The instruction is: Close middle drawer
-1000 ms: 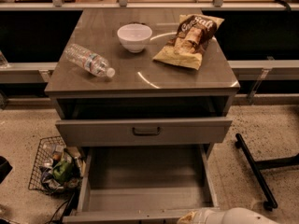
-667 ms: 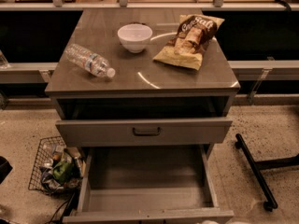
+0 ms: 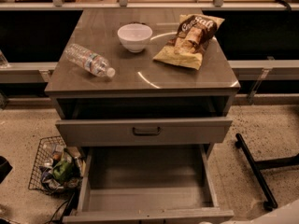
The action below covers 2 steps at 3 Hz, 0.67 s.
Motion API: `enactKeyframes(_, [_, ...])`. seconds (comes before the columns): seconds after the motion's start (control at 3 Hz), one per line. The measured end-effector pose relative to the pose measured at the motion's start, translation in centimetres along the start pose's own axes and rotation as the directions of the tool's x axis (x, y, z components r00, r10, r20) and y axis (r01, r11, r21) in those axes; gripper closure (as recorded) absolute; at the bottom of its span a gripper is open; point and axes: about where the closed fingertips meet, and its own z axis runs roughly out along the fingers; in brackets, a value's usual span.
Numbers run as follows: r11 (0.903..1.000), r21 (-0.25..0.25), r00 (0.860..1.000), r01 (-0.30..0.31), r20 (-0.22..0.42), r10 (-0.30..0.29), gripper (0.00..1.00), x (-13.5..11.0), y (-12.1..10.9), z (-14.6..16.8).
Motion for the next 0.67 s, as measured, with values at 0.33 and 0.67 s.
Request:
enactKeyframes(0.33, [1.0000, -0.003, 1.000, 0.002, 0.002, -0.002, 1.00, -0.1, 0.1, 0.1])
enactKeyframes(0.67, [0.9999, -0.013, 0.999, 0.009, 0.032, -0.008, 1.00, -0.8, 0.0, 2.5])
